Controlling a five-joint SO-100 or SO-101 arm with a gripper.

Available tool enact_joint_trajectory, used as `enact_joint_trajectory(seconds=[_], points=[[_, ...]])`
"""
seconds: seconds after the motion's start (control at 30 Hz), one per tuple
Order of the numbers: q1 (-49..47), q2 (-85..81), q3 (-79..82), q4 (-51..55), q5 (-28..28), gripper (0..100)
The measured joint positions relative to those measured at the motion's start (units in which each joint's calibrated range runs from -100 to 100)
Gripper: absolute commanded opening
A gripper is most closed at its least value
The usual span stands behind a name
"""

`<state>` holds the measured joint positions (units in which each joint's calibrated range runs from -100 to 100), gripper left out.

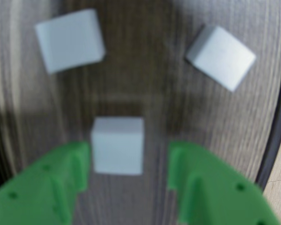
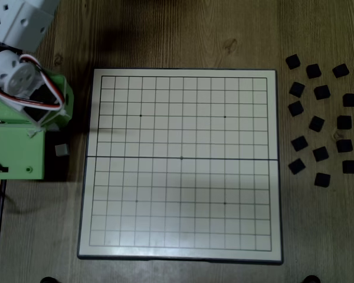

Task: Grasp a White stone and put it on the board on position (0,0).

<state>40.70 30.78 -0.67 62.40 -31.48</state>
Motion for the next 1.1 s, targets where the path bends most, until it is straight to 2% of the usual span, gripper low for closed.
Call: enact_joint_trajectory(seconds=[1.1], points=[[0.0,-0.2,3.3,-2.7,0.0,12]])
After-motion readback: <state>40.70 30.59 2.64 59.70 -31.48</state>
